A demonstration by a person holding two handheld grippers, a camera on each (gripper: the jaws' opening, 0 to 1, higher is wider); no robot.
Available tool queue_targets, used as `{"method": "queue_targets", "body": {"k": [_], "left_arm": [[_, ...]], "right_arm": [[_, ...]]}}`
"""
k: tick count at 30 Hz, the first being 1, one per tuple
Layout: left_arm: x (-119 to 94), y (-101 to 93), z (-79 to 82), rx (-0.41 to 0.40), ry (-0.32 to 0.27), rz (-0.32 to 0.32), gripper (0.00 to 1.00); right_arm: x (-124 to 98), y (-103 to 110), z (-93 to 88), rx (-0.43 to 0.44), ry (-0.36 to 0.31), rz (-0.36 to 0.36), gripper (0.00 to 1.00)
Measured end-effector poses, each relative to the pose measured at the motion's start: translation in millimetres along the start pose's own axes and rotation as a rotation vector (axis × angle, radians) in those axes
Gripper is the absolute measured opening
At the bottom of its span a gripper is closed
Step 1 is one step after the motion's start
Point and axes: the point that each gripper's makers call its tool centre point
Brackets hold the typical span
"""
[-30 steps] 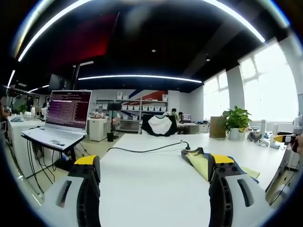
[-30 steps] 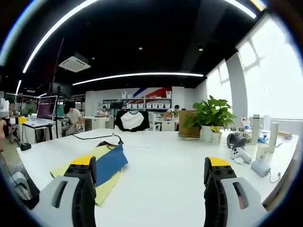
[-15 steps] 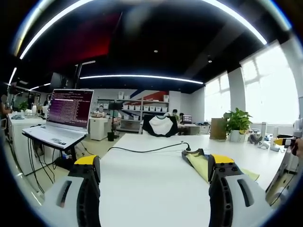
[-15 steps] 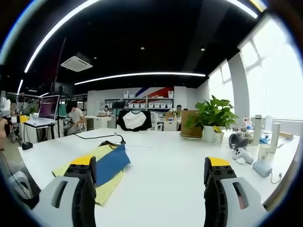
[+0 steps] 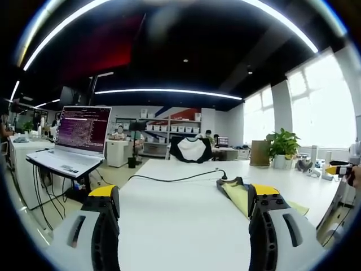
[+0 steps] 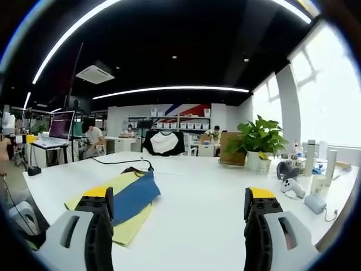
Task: Fold the garment on the visible template until the final outline fits inside the template.
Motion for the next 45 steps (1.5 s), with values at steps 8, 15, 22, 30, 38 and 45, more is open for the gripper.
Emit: {"method": "queue_targets", "body": {"k": [8,15,22,30,38,45], "left_arm": [[0.9,-2.7,-3.6,0.009,0.012,-0.004,1.0],[-0.2,-6.3,-5.0,-0.001,0.017,-0.014,1.0],[0.5,-14.0,-9.7,-0.002,0.029,-0.035,1.0],[-0.5,-13.1,-8.2,-0.003,0.025,-0.034,1.0],[0.3,-13.0,-10.4,-0.006,0.031,-0.036,1.0],[-0.1,-12.9,-10.5,-0.008,0.033,-0.035,1.0]], "right_arm": [[6.7,21.0,-0.5,-0.026,0.01,0.045,0.99],[15.2,44.4,-3.8,-0.042,0.028,0.108,0.99],[25.2,76.9,-12.4,-0.069,0.064,0.197,0.98],[39.4,114.9,-24.3,-0.095,0.099,0.292,0.99],[45.5,139.2,-34.8,-0.111,0.126,0.352,0.98],[50.4,154.6,-38.7,-0.141,0.12,0.4,0.95]]}}
Point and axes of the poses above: the point that each gripper's makers call its tool centre point, and the gripper's own axes: x roughly forward along the fingers, y roughly to its left, z roughly out of its top, and after that the axes turned 9 degrees about z, right-handed
